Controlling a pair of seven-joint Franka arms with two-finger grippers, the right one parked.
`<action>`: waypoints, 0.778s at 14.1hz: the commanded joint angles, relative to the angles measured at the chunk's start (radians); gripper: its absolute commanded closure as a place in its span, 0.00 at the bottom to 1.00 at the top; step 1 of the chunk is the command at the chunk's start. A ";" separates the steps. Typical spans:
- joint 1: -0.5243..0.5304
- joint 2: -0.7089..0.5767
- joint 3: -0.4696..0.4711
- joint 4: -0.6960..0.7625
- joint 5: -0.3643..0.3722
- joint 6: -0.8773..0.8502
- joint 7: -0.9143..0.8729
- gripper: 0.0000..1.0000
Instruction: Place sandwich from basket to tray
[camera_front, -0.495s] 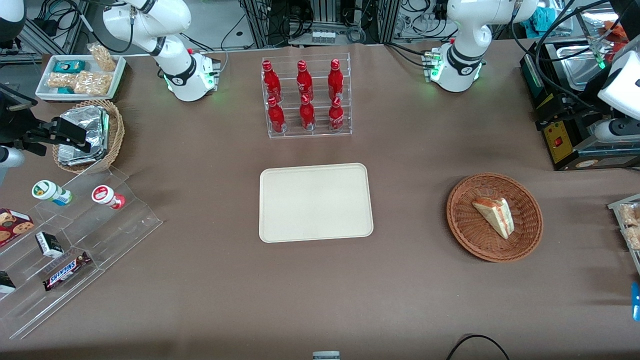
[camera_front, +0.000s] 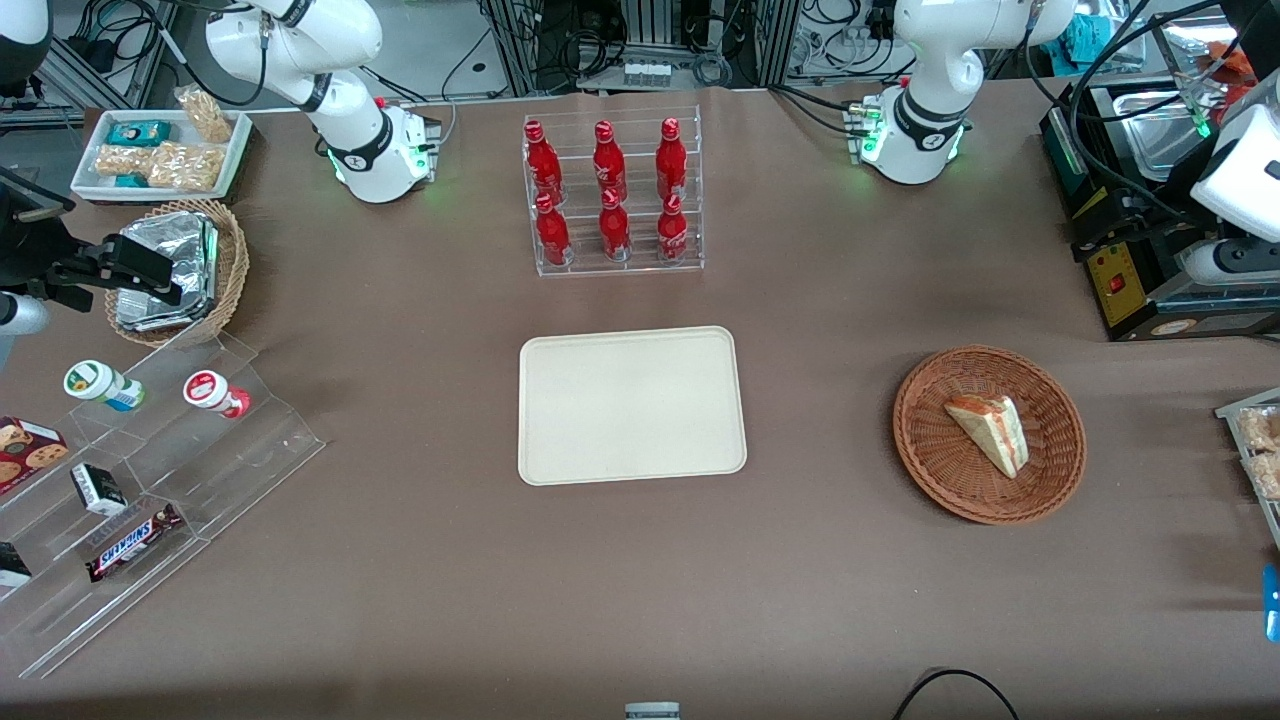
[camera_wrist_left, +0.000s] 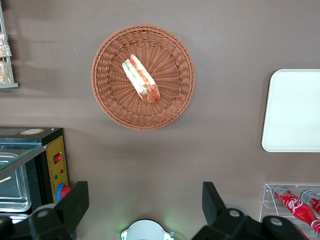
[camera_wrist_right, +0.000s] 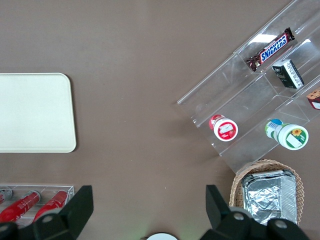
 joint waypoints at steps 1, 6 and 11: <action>-0.014 -0.007 0.005 -0.007 0.016 0.013 0.007 0.00; -0.014 -0.007 -0.001 -0.007 0.016 0.007 0.005 0.00; -0.012 0.068 -0.001 -0.053 0.014 0.019 -0.001 0.00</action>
